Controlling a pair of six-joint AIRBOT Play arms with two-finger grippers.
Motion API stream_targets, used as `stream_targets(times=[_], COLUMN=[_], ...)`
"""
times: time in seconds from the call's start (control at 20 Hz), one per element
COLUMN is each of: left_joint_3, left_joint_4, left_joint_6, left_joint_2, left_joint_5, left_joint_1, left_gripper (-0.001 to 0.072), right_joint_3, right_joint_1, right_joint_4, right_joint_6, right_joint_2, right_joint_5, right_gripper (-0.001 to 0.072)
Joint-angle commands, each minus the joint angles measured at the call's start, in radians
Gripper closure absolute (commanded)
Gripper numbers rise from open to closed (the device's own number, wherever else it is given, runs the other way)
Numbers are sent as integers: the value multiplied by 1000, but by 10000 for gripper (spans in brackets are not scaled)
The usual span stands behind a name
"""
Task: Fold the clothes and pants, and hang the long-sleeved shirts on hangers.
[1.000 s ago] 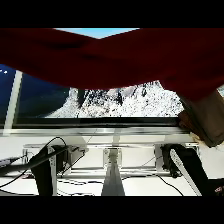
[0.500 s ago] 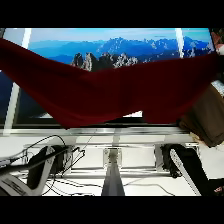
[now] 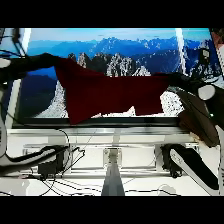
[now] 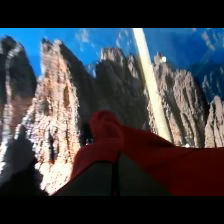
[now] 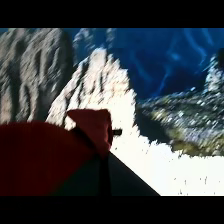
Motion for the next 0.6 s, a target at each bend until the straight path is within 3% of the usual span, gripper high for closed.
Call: stream_targets(times=[0.0, 0.05, 0.1, 0.2, 0.35, 0.55], left_joint_3=[1, 1, 1, 1, 1, 1], left_joint_4=[2, 3, 3, 2, 12, 151], left_joint_6=[14, 13, 0, -5, -5, -60], left_joint_2=[-71, -66, -58, -25, 43, 99], left_joint_5=[101, 93, 82, 13, -139, -344], left_joint_1=[-70, -64, -51, -8, 85, 224], left_gripper=[492, 117, -3, -11, -11, -8], right_joint_3=[-39, -39, -39, -21, 26, 41], right_joint_1=[0, 0, -1, -31, -151, -298], right_joint_4=[6, -1, -25, -86, -91, -88], right_joint_6=[1, 1, 0, 0, -6, -212], right_joint_2=[-109, -119, -119, -119, -125, -156], right_joint_5=[-257, -271, -279, -224, -14, 256], right_gripper=[670, 488, 321, 316, 319, 324])
